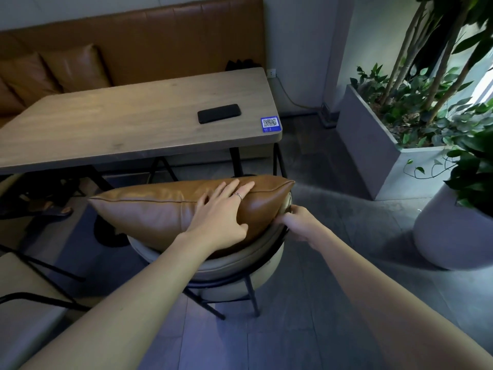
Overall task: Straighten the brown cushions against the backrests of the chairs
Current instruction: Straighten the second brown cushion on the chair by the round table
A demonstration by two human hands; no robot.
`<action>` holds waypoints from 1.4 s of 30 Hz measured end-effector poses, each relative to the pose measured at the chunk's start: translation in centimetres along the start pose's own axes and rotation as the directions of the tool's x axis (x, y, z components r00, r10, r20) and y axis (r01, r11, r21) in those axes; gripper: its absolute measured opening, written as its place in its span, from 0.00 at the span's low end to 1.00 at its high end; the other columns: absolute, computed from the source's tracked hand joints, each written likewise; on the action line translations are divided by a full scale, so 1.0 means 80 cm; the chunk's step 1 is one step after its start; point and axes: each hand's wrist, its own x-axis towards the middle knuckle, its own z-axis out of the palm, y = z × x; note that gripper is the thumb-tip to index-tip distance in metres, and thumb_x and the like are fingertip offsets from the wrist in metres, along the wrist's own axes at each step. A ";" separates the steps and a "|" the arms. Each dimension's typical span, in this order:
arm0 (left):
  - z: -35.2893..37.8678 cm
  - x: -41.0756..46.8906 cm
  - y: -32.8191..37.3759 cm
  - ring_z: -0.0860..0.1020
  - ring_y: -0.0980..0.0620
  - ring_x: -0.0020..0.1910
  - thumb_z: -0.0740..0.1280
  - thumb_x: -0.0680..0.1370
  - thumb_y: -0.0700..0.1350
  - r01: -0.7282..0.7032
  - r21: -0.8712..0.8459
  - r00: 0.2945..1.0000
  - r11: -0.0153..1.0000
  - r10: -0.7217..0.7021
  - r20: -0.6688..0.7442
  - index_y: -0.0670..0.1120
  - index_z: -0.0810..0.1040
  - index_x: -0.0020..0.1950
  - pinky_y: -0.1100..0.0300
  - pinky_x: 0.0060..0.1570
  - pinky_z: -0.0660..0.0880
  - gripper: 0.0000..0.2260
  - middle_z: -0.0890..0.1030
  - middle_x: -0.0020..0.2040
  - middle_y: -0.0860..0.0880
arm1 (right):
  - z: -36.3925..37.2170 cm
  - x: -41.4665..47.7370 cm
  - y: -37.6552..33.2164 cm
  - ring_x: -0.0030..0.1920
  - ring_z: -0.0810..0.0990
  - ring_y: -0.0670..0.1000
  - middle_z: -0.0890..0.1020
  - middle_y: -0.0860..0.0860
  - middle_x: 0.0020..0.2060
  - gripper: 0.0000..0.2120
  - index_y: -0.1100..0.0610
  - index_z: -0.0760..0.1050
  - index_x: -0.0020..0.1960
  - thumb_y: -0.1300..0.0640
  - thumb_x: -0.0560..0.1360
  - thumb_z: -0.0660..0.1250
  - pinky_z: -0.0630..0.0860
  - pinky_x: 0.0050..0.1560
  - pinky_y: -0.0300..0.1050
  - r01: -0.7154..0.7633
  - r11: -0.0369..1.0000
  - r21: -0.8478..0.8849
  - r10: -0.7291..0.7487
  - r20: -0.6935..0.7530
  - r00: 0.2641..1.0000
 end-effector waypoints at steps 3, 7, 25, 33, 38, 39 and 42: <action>-0.033 -0.026 -0.016 0.59 0.47 0.82 0.67 0.80 0.55 0.069 -0.007 0.998 0.998 -0.069 -0.012 0.58 0.58 0.83 0.39 0.77 0.56 0.33 0.62 0.83 0.52 | -0.008 -0.029 -0.042 0.57 0.81 0.59 0.84 0.60 0.57 0.21 0.62 0.78 0.65 0.58 0.74 0.70 0.80 0.60 0.56 0.083 0.936 -0.342 -0.092 -0.011 0.996; -0.089 -0.063 -0.036 0.66 0.47 0.78 0.64 0.82 0.57 0.150 0.027 0.986 0.988 -0.148 -0.073 0.54 0.63 0.81 0.41 0.76 0.61 0.28 0.69 0.80 0.51 | -0.004 -0.080 -0.109 0.62 0.80 0.61 0.81 0.58 0.65 0.27 0.58 0.75 0.71 0.51 0.73 0.66 0.78 0.60 0.51 0.040 0.636 -0.770 -0.062 0.000 0.998; -0.367 -0.491 -0.260 0.54 0.40 0.82 0.57 0.83 0.62 0.450 0.003 0.767 0.893 -0.385 -0.513 0.54 0.58 0.83 0.30 0.75 0.54 0.29 0.57 0.84 0.44 | 0.369 -0.508 -0.338 0.67 0.79 0.61 0.79 0.57 0.71 0.27 0.55 0.69 0.79 0.44 0.84 0.60 0.78 0.63 0.60 0.603 0.009 -0.798 -0.872 0.289 0.395; -0.403 -0.751 -0.413 0.50 0.39 0.83 0.56 0.82 0.64 0.630 -0.077 0.625 0.773 -0.563 -0.541 0.57 0.56 0.83 0.27 0.73 0.53 0.30 0.54 0.85 0.45 | 0.596 -0.653 -0.355 0.74 0.73 0.63 0.71 0.58 0.78 0.30 0.48 0.61 0.83 0.42 0.84 0.60 0.75 0.66 0.62 0.738 -0.063 -0.672 -0.900 0.358 0.249; -0.414 -0.840 -0.497 0.48 0.38 0.83 0.58 0.82 0.64 0.713 -0.149 0.537 0.685 -0.670 -0.513 0.57 0.56 0.83 0.26 0.73 0.52 0.31 0.52 0.85 0.44 | 0.710 -0.690 -0.371 0.76 0.70 0.62 0.68 0.57 0.80 0.29 0.44 0.60 0.83 0.41 0.84 0.60 0.73 0.68 0.63 0.795 -0.077 -0.602 -0.862 0.440 0.251; -0.416 -0.853 -0.513 0.48 0.38 0.83 0.58 0.82 0.64 0.724 -0.158 0.522 0.672 -0.682 -0.512 0.57 0.56 0.83 0.26 0.73 0.52 0.31 0.52 0.85 0.44 | 0.732 -0.691 -0.374 0.76 0.69 0.62 0.68 0.57 0.80 0.29 0.44 0.61 0.83 0.41 0.84 0.61 0.73 0.68 0.64 0.808 -0.077 -0.584 -0.856 0.455 0.247; -0.420 -0.881 -0.563 0.49 0.38 0.83 0.59 0.81 0.64 0.760 -0.176 0.480 0.626 -0.723 -0.497 0.57 0.56 0.83 0.26 0.72 0.52 0.32 0.53 0.85 0.44 | 0.796 -0.685 -0.380 0.77 0.68 0.63 0.66 0.57 0.81 0.30 0.43 0.60 0.83 0.40 0.83 0.61 0.71 0.69 0.65 0.841 -0.050 -0.538 -0.828 0.493 0.266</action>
